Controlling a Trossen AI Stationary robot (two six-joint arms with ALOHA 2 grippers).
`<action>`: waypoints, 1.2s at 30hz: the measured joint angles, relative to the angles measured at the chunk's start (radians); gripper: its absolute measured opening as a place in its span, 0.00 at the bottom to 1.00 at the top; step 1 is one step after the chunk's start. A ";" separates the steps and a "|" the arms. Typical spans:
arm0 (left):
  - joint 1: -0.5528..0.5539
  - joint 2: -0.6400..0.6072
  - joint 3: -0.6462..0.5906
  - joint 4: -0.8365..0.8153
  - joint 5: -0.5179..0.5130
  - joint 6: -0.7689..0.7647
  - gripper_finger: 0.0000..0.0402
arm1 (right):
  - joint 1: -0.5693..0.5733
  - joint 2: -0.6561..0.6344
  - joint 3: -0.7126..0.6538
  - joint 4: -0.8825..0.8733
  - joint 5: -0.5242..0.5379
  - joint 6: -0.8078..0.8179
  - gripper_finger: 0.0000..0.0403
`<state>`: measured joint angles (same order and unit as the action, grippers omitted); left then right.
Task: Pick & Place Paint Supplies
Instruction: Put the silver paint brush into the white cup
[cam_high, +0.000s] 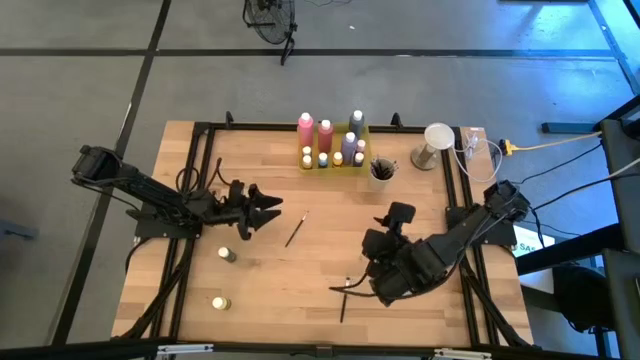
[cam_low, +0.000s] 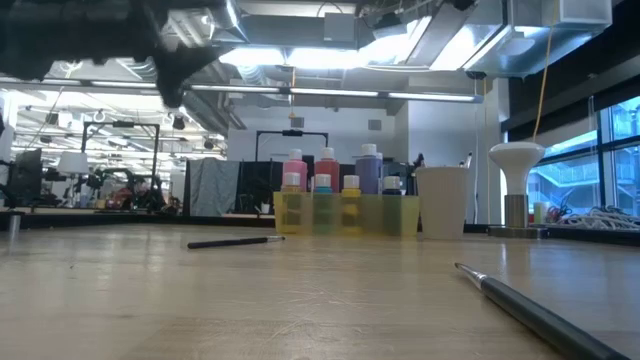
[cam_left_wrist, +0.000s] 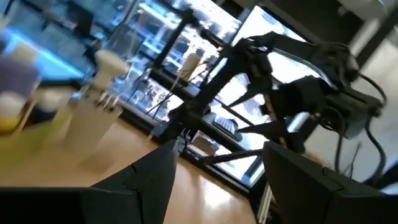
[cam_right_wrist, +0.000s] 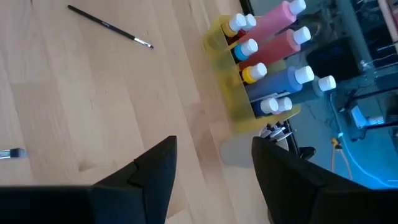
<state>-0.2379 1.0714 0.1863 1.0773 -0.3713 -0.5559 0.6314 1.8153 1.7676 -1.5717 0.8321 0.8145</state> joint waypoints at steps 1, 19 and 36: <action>0.000 0.000 0.022 -0.020 0.013 0.034 0.58 | 0.006 0.000 -0.010 0.002 0.007 0.006 0.52; 0.255 0.283 0.880 -1.714 0.090 -0.087 0.58 | 0.019 0.000 -0.143 0.001 0.078 0.095 0.52; 0.418 0.738 1.013 -1.672 0.459 -0.004 0.58 | 0.020 0.000 -0.169 0.001 0.084 0.115 0.52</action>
<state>0.1799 1.8097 1.1998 -0.5945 0.0881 -0.5595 0.6510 1.8153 1.5990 -1.5709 0.9157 0.9290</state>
